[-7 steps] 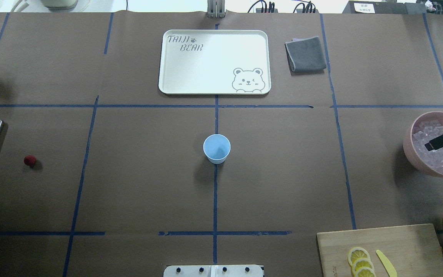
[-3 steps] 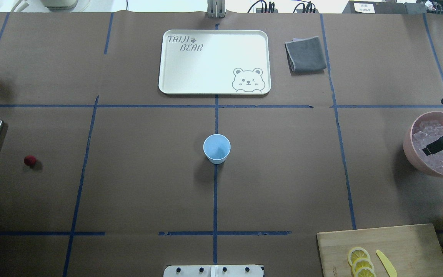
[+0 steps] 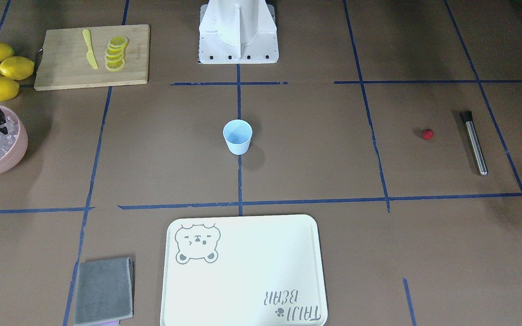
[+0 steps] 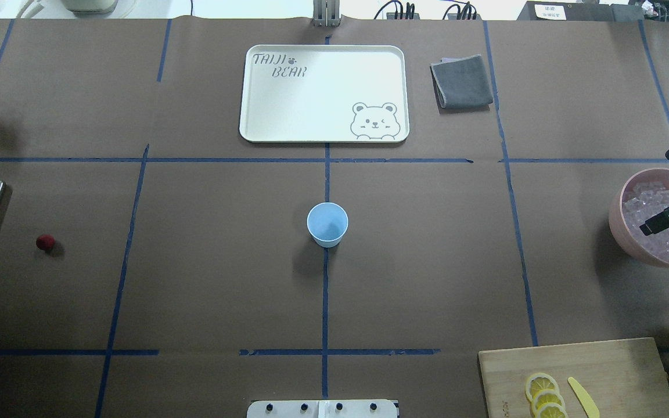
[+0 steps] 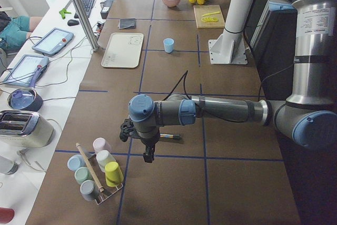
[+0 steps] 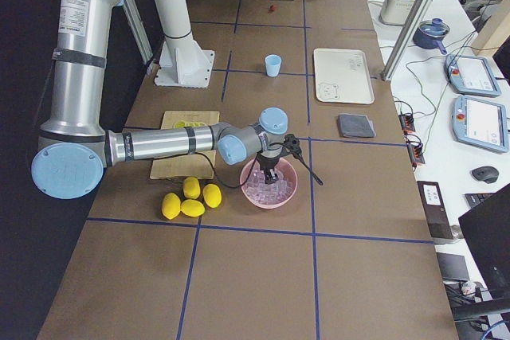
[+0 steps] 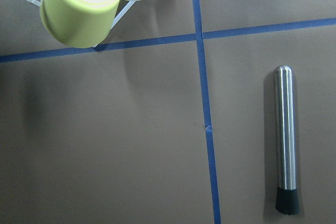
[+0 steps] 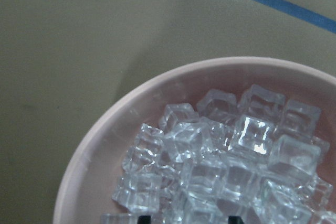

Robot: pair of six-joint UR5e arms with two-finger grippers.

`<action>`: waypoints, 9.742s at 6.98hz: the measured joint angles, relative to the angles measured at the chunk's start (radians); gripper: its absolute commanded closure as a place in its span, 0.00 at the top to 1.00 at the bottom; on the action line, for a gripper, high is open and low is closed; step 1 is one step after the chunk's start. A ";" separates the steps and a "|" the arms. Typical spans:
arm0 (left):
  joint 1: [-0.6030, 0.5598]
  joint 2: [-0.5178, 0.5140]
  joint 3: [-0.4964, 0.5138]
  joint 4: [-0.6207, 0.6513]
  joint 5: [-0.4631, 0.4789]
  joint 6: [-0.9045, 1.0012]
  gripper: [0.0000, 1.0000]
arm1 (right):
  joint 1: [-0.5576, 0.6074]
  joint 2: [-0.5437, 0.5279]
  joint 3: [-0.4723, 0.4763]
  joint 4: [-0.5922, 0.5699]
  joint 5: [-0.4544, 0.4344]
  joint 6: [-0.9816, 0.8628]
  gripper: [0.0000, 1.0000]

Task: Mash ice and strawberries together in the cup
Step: 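Close the right gripper on an ice cube and lift it, then carry the ice cube with the right gripper over the blue cup, then open the right gripper to drop the cube into the cup, then move the right gripper back down into the ice bowl, then grasp another ice cube with the right gripper and lift, then carry the ice cube with the right gripper over the blue cup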

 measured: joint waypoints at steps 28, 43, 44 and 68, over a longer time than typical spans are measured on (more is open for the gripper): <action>0.002 -0.003 -0.004 0.001 0.000 0.000 1.00 | -0.640 0.943 -0.062 -0.494 -0.574 0.962 0.99; 0.002 0.003 -0.006 -0.001 -0.002 0.000 1.00 | -0.017 -0.123 0.099 0.113 -0.115 0.096 0.87; 0.002 0.003 -0.006 -0.002 -0.002 0.000 1.00 | -0.014 -0.126 0.080 0.117 -0.115 0.085 0.85; 0.003 -0.003 -0.015 -0.001 -0.001 0.000 1.00 | -0.622 0.957 -0.041 -0.517 -0.528 1.011 0.18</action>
